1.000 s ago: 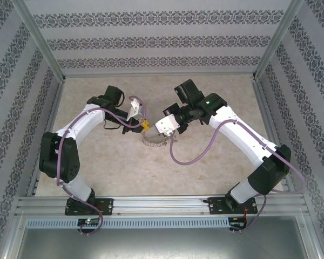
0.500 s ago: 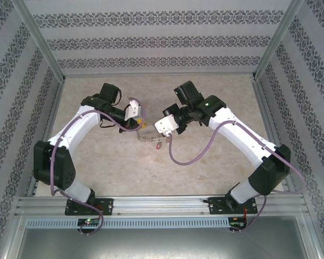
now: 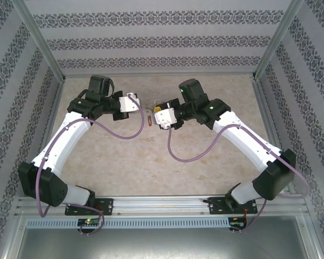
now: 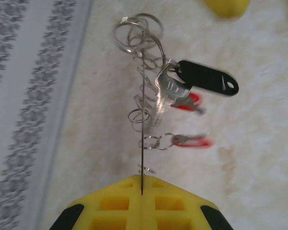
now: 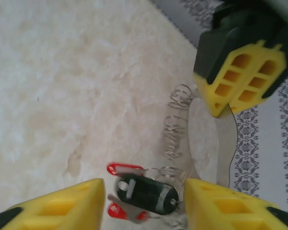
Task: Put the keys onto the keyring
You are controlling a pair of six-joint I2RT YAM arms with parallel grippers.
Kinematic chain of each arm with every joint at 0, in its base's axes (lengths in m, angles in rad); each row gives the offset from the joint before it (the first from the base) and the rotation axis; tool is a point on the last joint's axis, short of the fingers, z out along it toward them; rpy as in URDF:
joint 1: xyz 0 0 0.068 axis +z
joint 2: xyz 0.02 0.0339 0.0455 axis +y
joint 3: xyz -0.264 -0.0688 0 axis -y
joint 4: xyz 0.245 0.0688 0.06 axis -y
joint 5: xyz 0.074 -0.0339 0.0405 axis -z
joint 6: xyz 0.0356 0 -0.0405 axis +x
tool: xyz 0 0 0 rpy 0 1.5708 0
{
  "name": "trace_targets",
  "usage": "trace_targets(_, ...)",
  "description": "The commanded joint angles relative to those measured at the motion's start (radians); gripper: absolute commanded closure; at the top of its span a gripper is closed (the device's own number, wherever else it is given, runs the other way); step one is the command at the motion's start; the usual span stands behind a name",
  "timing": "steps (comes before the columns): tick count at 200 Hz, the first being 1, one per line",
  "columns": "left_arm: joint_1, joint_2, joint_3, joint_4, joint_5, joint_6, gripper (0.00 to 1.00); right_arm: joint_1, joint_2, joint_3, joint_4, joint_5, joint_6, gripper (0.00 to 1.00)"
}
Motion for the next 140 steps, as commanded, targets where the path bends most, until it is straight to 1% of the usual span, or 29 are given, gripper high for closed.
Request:
trace_targets(1,-0.025,-0.040,0.013,0.159,-0.143,0.102,1.00,-0.047,-0.059,-0.055,0.160,-0.186,0.171,0.43)
trace_targets(8,-0.025,-0.044,0.011,0.183,-0.164,0.117,1.00,-0.065,-0.073,-0.072,0.188,-0.219,0.195,0.40)
trace_targets(15,-0.025,-0.045,0.013,0.196,-0.180,0.138,1.00,-0.083,-0.085,-0.088,0.215,-0.251,0.220,0.32)
trace_targets(22,-0.025,-0.044,0.022,0.199,-0.196,0.162,1.00,-0.100,-0.095,-0.103,0.236,-0.279,0.241,0.28)
trace_targets(26,-0.024,-0.042,0.029,0.199,-0.204,0.173,1.00,-0.110,-0.099,-0.111,0.247,-0.295,0.253,0.24)
trace_targets(29,-0.025,-0.041,0.034,0.200,-0.205,0.181,1.00,-0.116,-0.101,-0.117,0.256,-0.304,0.262,0.19)
trace_targets(30,-0.026,-0.041,0.036,0.200,-0.207,0.184,1.00,-0.118,-0.103,-0.120,0.258,-0.307,0.264,0.15)
trace_targets(31,-0.025,-0.041,0.037,0.201,-0.209,0.186,1.00,-0.121,-0.104,-0.122,0.260,-0.310,0.267,0.09)
trace_targets(32,-0.025,-0.040,0.038,0.202,-0.210,0.188,1.00,-0.123,-0.105,-0.124,0.264,-0.314,0.270,0.05)
trace_targets(35,-0.025,-0.040,0.042,0.203,-0.212,0.195,1.00,-0.129,-0.107,-0.130,0.270,-0.322,0.277,0.02)
trace_targets(49,-0.026,-0.034,0.058,0.200,-0.226,0.251,1.00,-0.146,-0.116,-0.155,0.280,-0.332,0.297,0.02)
trace_targets(62,-0.027,-0.030,0.066,0.191,-0.252,0.331,1.00,-0.153,-0.128,-0.184,0.293,-0.329,0.308,0.02)
trace_targets(76,-0.030,-0.024,0.073,0.205,-0.286,0.370,1.00,-0.160,-0.142,-0.223,0.333,-0.330,0.342,0.02)
trace_targets(102,-0.034,-0.022,0.083,0.222,-0.342,0.459,1.00,-0.176,-0.160,-0.291,0.407,-0.301,0.413,0.02)
trace_targets(116,-0.042,-0.020,0.076,0.252,-0.390,0.534,1.00,-0.185,-0.159,-0.318,0.442,-0.280,0.462,0.02)
trace_targets(128,-0.049,-0.019,0.079,0.272,-0.423,0.577,1.00,-0.193,-0.154,-0.330,0.446,-0.273,0.497,0.02)
trace_targets(140,-0.050,-0.020,0.086,0.274,-0.432,0.614,1.00,-0.200,-0.151,-0.341,0.449,-0.269,0.516,0.02)
